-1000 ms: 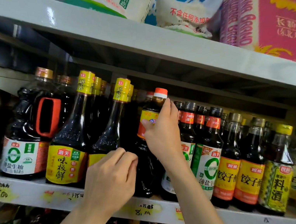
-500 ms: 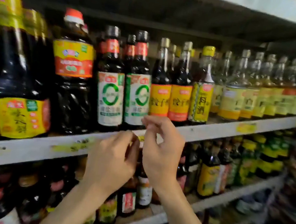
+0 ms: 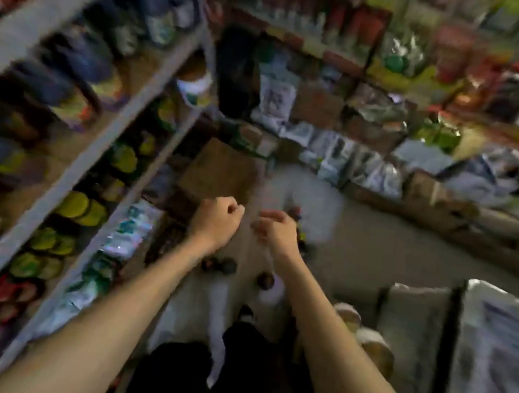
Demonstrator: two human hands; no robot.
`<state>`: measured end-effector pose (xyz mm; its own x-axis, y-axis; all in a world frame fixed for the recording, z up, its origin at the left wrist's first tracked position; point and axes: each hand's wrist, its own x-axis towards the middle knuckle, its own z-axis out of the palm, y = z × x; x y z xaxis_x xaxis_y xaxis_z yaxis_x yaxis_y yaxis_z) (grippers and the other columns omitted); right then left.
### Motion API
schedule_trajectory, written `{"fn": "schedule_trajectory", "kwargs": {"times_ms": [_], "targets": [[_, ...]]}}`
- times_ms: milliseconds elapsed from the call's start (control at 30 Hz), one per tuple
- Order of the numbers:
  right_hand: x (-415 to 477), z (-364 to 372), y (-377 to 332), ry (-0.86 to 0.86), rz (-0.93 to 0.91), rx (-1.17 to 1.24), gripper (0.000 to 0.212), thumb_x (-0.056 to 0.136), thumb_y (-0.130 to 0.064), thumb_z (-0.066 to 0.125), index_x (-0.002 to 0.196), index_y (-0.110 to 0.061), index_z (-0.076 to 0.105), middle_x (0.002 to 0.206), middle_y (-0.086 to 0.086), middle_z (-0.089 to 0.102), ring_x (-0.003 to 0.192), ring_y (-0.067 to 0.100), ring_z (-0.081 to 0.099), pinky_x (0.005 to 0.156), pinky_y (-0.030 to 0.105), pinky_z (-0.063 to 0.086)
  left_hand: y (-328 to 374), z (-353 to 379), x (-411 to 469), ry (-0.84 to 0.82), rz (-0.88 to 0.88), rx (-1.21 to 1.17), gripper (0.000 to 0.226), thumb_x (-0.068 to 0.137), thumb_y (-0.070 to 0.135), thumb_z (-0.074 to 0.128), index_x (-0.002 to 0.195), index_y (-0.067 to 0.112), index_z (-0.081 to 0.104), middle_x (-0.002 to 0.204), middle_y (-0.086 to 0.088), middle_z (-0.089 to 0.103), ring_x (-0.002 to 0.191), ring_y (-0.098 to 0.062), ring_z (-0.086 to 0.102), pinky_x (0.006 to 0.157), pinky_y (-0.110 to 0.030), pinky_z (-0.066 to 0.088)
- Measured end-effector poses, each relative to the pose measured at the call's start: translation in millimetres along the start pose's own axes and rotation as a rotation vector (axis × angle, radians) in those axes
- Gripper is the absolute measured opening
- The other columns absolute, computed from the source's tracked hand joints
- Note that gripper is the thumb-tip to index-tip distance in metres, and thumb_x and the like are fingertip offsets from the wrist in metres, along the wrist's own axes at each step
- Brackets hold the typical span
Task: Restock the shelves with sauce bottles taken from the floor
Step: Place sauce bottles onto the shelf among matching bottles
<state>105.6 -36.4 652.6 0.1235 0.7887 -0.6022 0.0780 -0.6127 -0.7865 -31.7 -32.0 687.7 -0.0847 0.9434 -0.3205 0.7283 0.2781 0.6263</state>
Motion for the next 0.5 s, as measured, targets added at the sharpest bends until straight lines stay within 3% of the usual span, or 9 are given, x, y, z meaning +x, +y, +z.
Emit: {"fn": "schedule_trajectory", "kwargs": {"times_ms": [100, 200, 300, 400, 467, 500], "targets": [[34.5, -47.3, 59.1, 0.100, 0.147, 0.008, 0.025, 0.085, 0.008, 0.054, 0.105, -0.004, 0.065, 0.073, 0.015, 0.065, 0.060, 0.021, 0.059, 0.056, 0.024, 0.045, -9.5, 67.8, 25.8, -0.163, -0.034, 0.074, 0.036, 0.095, 0.029, 0.055, 0.073, 0.003, 0.065, 0.084, -0.023, 0.069, 0.084, -0.039, 0.065, 0.066, -0.041, 0.045], [73.2, -70.5, 124.7, 0.203, 0.289, -0.039, 0.025, 0.083, 0.006, 0.057, 0.100, -0.009, 0.068, 0.083, 0.020, 0.068, 0.064, 0.025, 0.061, 0.059, 0.029, 0.050, -35.8, 130.2, 44.5, -0.277, -0.051, 0.147, 0.036, 0.098, 0.028, 0.050, 0.076, 0.003, 0.064, 0.086, -0.024, 0.068, 0.085, -0.040, 0.062, 0.069, -0.043, 0.048], [128.9, -72.7, 210.7, 0.200, 0.393, -0.174, 0.024, 0.081, -0.009, 0.058, 0.101, -0.011, 0.071, 0.100, 0.022, 0.072, 0.090, 0.035, 0.068, 0.082, 0.047, 0.057, -91.7, 200.5, 73.1, -0.423, -0.123, 0.121, 0.040, 0.101, 0.029, 0.048, 0.078, -0.001, 0.061, 0.084, -0.028, 0.065, 0.080, -0.041, 0.061, 0.066, -0.039, 0.045], [204.3, -59.1, 317.9, 0.135, 0.524, -0.344, 0.028, 0.090, -0.022, 0.058, 0.114, -0.013, 0.069, 0.115, 0.016, 0.068, 0.105, 0.035, 0.064, 0.091, 0.042, 0.053, -175.3, 280.1, 114.3, -0.505, -0.202, 0.083, 0.050, 0.101, 0.034, 0.049, 0.072, -0.006, 0.060, 0.077, -0.031, 0.062, 0.072, -0.041, 0.062, 0.064, -0.038, 0.045], [258.7, -44.4, 392.6, 0.095, 0.549, -0.475, 0.031, 0.092, -0.026, 0.058, 0.121, -0.014, 0.061, 0.120, 0.014, 0.066, 0.108, 0.034, 0.063, 0.094, 0.043, 0.052, -234.6, 337.2, 144.0, -0.497, -0.253, 0.080, 0.045, 0.102, 0.033, 0.047, 0.075, 0.001, 0.063, 0.074, -0.021, 0.065, 0.070, -0.032, 0.066, 0.064, -0.040, 0.053], [286.4, -34.6, 430.1, 0.077, 0.537, -0.530, 0.037, 0.092, -0.029, 0.059, 0.126, -0.016, 0.056, 0.121, 0.014, 0.064, 0.109, 0.034, 0.063, 0.094, 0.043, 0.052, -265.8, 364.8, 158.0, -0.490, -0.266, 0.074, 0.038, 0.103, 0.030, 0.045, 0.075, 0.010, 0.062, 0.071, -0.015, 0.065, 0.064, -0.023, 0.066, 0.058, -0.036, 0.053]]}}
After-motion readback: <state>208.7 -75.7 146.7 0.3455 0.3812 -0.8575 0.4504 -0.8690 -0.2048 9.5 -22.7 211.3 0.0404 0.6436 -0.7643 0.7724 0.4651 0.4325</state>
